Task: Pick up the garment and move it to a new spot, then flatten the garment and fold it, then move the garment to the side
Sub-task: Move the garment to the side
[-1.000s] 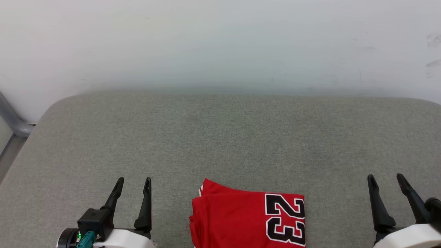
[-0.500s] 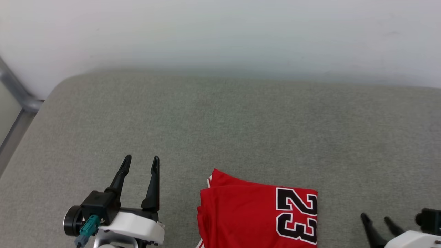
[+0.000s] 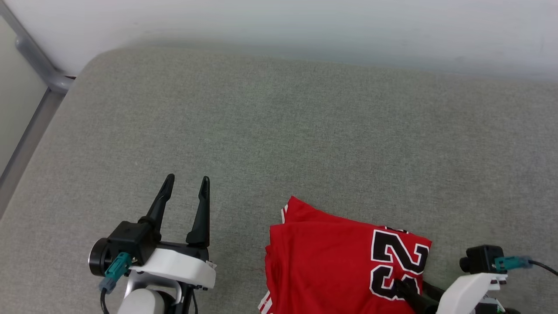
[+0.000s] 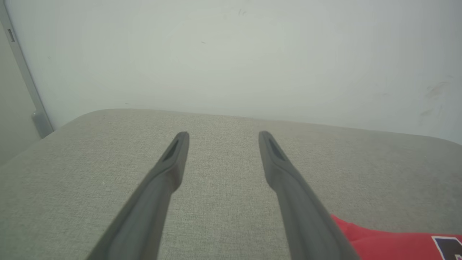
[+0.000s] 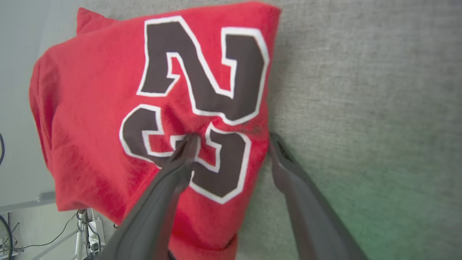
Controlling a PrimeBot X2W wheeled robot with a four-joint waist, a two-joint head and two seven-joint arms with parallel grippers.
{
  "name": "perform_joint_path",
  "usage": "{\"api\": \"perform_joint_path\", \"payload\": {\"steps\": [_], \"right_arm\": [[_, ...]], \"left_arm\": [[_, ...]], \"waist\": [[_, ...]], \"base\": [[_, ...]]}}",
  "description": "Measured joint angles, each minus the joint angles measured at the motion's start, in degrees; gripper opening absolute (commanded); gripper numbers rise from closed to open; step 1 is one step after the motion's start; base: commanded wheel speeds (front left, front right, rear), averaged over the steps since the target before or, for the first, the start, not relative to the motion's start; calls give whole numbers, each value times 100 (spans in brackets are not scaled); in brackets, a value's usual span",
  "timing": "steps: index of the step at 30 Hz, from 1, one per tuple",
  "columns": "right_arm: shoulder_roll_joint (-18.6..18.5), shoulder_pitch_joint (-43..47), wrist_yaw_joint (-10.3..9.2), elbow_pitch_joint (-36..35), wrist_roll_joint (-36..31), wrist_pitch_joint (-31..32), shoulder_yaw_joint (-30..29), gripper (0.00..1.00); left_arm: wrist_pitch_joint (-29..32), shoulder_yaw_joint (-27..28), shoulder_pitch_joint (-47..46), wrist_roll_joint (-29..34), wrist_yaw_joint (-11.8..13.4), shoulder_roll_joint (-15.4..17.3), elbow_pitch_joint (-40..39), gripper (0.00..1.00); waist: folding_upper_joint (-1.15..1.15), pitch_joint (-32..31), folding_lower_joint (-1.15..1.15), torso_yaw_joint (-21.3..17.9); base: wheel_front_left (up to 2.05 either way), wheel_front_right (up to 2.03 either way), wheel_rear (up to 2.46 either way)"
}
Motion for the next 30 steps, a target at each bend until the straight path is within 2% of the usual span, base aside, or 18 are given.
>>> {"api": "perform_joint_path", "payload": {"steps": [3,4,5,6,15,19,24,30], "right_arm": [[-24,-140,1,149,92,112,114,100],[-27,-179,1,191,133,146,155,85],[-49,-213,2,207,133,154,197,33],[-52,-258,3,236,165,153,219,0],[-196,-384,0,125,219,109,495,0],[-345,-387,0,-68,-47,121,447,0],[-521,-363,0,-193,-435,315,271,0],[-728,-299,0,-301,-650,409,2,0]], "left_arm": [[0,47,-53,56,-76,-83,31,100],[0,62,-70,80,-94,-94,35,100],[0,82,-85,91,-115,-108,44,100],[0,101,-89,111,-133,-120,51,100],[0,259,-72,294,-242,-181,112,100],[-1,287,-6,394,-276,-180,52,100],[-1,247,65,525,-336,-165,-21,100],[-1,208,90,604,-376,-98,-130,100]], "waist": [[0,87,0,36],[0,108,0,41],[0,127,0,46],[0,142,0,48],[0,-12,0,-76],[0,-103,0,-259],[0,-188,0,-605],[0,-183,0,-1208]], "base": [[0,0,0],[0,0,0],[0,0,0],[0,0,0],[0,0,0],[0,0,0],[0,0,0],[0,0,0]]}}
